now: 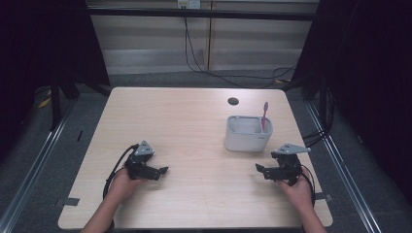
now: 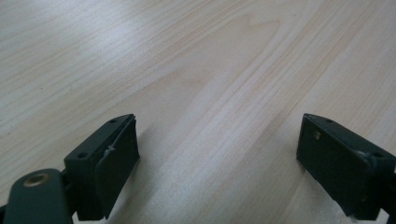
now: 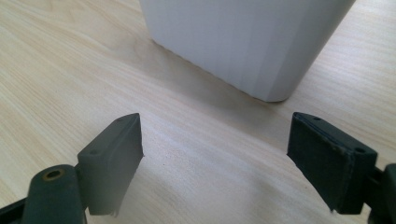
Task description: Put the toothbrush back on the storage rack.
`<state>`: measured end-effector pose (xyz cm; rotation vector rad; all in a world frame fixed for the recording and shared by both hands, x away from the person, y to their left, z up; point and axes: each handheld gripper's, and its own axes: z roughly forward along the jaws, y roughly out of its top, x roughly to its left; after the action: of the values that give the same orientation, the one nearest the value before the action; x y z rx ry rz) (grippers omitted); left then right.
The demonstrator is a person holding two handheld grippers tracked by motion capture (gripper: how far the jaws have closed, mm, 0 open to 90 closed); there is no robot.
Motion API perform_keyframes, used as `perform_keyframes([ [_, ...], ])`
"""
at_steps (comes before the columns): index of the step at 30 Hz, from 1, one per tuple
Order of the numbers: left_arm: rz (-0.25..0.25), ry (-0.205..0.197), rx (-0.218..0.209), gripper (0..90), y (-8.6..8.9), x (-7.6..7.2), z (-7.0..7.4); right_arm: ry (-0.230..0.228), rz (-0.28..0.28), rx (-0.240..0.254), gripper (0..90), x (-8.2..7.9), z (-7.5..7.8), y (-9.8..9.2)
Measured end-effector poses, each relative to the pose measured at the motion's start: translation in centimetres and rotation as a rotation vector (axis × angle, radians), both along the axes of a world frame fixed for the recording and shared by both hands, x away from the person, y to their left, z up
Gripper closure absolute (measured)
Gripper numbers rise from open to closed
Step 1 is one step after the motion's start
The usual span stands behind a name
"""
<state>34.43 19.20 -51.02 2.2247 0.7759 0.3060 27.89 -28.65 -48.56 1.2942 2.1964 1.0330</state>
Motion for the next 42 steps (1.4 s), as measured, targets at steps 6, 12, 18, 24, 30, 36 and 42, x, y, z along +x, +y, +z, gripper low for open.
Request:
perform_keyframes([
  [6, 0.000, 0.000, 0.000, 12.3, 0.0, 0.0, 0.0, 0.006, 0.012, -0.021, 17.3, 0.1, -0.3, 0.4],
  [12, 0.000, 0.000, 0.000, 12.3, 0.0, 0.0, 0.0, 0.036, 0.017, -0.051, 17.2, 0.3, -0.9, 0.3],
  [18, 0.000, 0.000, 0.000, 12.3, 0.0, 0.0, 0.0, 0.052, 0.003, -0.067, 17.1, 0.3, -1.4, -0.4],
  [24, 0.000, 0.000, 0.000, 12.3, 0.0, 0.0, 0.0, 0.066, 0.001, -0.076, 17.1, 0.3, -1.7, -0.8],
  [30, -0.001, -0.002, 0.000, 12.3, 0.0, 0.0, 0.0, 0.075, 0.020, -0.089, 17.0, 0.3, -2.0, -0.7],
  [36, 0.000, 0.000, 0.000, 12.3, 0.0, 0.0, 0.0, 0.082, 0.008, -0.073, 16.2, 0.3, -2.1, -0.8],
  [42, 0.000, 0.003, -0.001, 12.3, 0.0, 0.0, 0.0, 0.068, 0.021, -0.056, 15.3, 0.1, -2.3, -1.1],
])
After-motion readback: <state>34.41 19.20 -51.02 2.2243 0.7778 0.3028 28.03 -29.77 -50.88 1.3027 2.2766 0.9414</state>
